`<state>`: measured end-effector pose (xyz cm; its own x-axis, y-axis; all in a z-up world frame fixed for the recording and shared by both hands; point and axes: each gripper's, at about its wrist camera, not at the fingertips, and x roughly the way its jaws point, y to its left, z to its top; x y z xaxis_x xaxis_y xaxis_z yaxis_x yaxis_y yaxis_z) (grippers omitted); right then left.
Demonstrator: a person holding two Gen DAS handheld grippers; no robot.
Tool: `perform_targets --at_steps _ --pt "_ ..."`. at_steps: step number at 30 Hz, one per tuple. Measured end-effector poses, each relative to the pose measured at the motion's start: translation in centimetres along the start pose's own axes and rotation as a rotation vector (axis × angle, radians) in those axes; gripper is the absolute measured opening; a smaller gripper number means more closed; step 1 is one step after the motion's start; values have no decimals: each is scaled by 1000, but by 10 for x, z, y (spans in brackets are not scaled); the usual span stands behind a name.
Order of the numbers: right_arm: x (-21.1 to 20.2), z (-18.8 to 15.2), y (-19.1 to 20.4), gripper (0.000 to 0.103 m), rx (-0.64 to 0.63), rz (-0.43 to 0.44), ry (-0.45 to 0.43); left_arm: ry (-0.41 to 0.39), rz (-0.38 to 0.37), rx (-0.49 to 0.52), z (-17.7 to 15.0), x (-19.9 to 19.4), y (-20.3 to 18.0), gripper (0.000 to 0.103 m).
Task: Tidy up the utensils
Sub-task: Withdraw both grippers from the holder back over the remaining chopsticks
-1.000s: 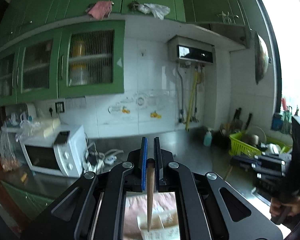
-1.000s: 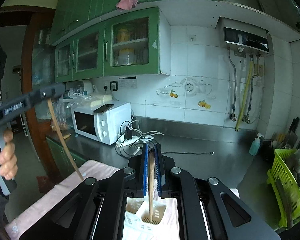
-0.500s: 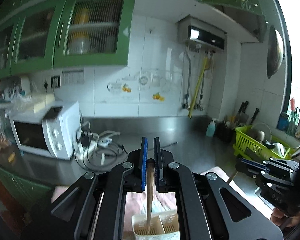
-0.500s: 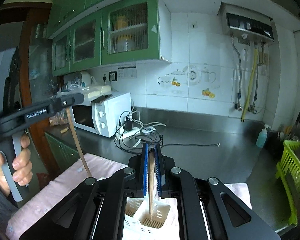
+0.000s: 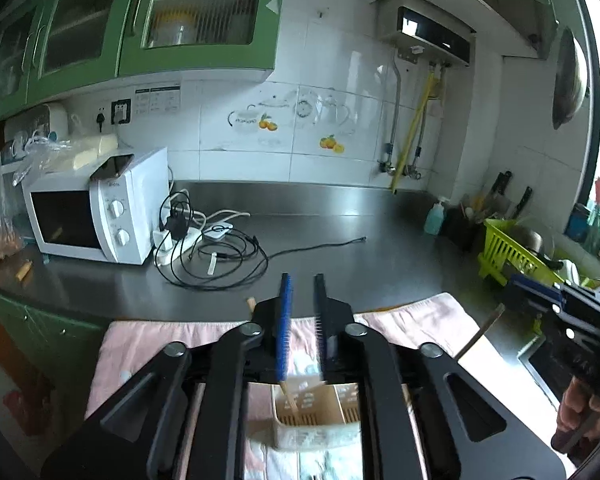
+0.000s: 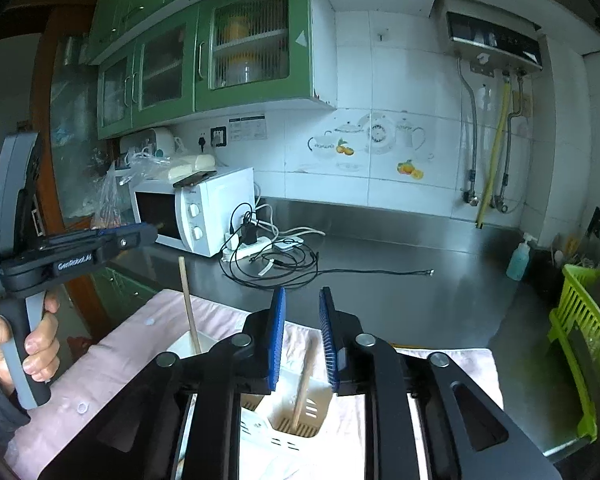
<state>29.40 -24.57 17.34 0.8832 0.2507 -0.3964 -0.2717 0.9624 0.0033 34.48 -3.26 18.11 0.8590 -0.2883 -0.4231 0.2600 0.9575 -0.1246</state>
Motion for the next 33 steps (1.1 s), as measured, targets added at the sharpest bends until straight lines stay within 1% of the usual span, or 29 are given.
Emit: perform_targets --at_steps 1,2,3,4,5,6,8,9,12,14,16,18,20,21,22,24,27,30,31,33 --pt "-4 0 0 23 -4 -1 -3 -3 4 0 -1 -4 1 29" --pt "-10 0 2 24 -11 -9 -8 -7 9 3 -3 -11 1 31" --pt "-17 -1 3 27 -19 -17 -14 -8 10 4 -4 -17 1 32" --pt "-24 -2 5 31 -23 -23 -19 -4 7 1 -7 -24 1 35" --pt "-30 -4 6 33 -22 -26 -21 -4 8 -7 -11 -33 2 41" --pt "-37 -7 8 34 -24 -24 -16 -7 15 -8 -14 -40 2 43" --pt "-50 -16 14 36 -27 -24 -6 -16 38 -4 -26 -61 2 51" --pt "-55 -21 16 39 -27 -23 -1 -12 48 -7 -34 -71 3 53" --pt "-73 -46 25 40 -23 -11 32 0 61 -17 -60 -97 5 58" --pt "-85 -71 32 41 3 8 63 10 75 -34 -76 -111 9 68" --pt "-94 -96 38 44 31 29 96 22 68 -60 -95 -126 13 71" --pt "-100 -116 46 45 40 28 128 36 90 -70 -112 -138 16 75" --pt "-107 -146 55 45 43 25 172 43 106 -77 -132 -152 17 82" --pt "-108 -155 59 45 44 26 192 45 109 -81 -139 -156 18 84" --pt "-111 -174 66 45 41 34 227 50 117 -89 -149 -163 19 86" --pt "-113 -195 75 45 37 29 266 60 138 -102 -167 -172 22 87" --pt "-118 -240 95 45 23 34 338 89 184 -120 -194 -181 26 89" --pt "-120 -265 108 45 24 25 379 108 206 -118 -220 -186 27 90" --pt "-119 -275 112 43 35 42 403 116 214 -116 -227 -187 29 90" --pt "-116 -286 117 43 51 46 432 131 222 -115 -238 -187 28 90"
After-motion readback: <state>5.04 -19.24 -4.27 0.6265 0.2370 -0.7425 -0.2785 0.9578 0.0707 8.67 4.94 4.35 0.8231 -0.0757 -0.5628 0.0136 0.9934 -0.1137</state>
